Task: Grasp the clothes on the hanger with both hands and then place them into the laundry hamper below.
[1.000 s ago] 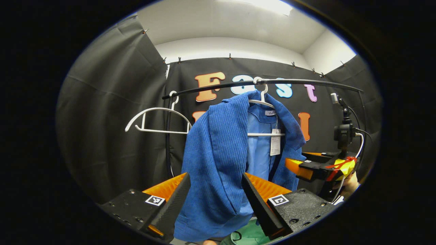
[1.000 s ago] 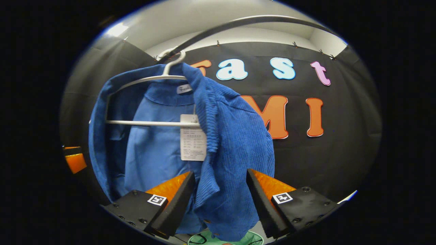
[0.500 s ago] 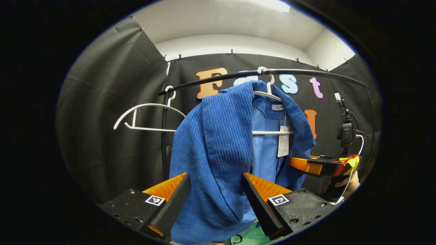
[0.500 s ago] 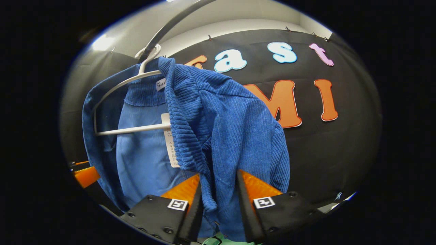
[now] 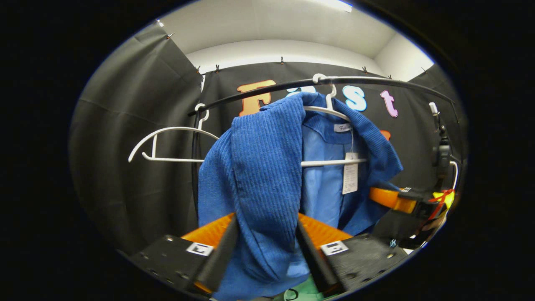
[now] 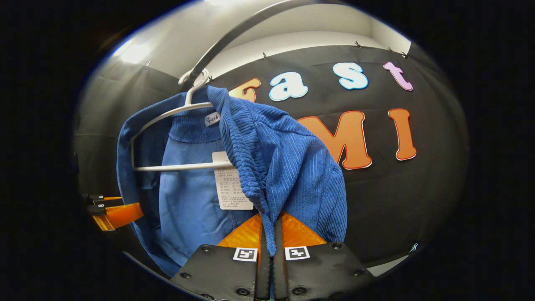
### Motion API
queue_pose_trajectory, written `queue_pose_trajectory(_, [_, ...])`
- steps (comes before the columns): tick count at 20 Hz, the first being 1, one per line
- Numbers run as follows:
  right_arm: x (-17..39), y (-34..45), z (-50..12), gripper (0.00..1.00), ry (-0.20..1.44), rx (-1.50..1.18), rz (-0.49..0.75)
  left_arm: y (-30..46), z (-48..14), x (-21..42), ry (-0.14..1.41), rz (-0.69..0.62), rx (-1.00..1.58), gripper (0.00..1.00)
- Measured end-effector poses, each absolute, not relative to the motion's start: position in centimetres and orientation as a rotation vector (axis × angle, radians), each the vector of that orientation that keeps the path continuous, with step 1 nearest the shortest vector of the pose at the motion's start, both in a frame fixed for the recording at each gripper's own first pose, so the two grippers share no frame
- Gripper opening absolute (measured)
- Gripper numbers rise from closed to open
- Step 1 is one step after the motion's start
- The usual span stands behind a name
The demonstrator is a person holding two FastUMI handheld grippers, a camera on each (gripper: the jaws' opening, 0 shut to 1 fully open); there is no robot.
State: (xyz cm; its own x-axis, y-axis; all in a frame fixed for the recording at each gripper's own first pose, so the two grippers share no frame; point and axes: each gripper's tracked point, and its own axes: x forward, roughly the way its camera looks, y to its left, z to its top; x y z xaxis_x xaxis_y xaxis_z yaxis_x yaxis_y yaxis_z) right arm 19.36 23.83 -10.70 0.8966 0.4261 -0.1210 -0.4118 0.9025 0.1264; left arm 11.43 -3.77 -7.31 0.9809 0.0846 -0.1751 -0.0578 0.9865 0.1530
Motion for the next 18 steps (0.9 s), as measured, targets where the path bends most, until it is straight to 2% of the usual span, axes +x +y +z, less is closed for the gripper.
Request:
queue_pose_trajectory(3, [19.2, 23.2, -9.0, 0.1, 0.113, 0.177, 0.458, -3.5, -7.6, 12.1, 0.156, 0.035, 0.092, 0.11])
queue_pose_trajectory(4, [19.0, 23.0, -8.3, 0.11, 0.1, 0.204, 0.468, -3.5, -7.8, 11.8, 0.165, 0.015, 0.03, 0.06])
queue_pose_trajectory(7, [18.7, 22.6, -7.1, 0.15, 0.088, 0.267, 0.51, -2.9, -7.0, 11.2, 0.182, -0.017, -0.069, 0.01])
queue_pose_trajectory(8, [18.9, 22.5, -6.9, 0.1, 0.102, 0.288, 0.521, -2.2, -6.6, 11.0, 0.172, -0.007, -0.058, 0.01])
queue_pose_trajectory(12, [19.7, 21.7, -5.3, 0.1, 0.174, 0.437, 0.566, -0.5, -4.2, 10.4, 0.137, 0.022, -0.016, 0.01])
queue_pose_trajectory(18, [22.9, 17.6, -1.6, 0.11, 0.158, 0.586, 0.526, 2.7, 0.1, 10.2, 0.055, 0.028, -0.042, 0.01])
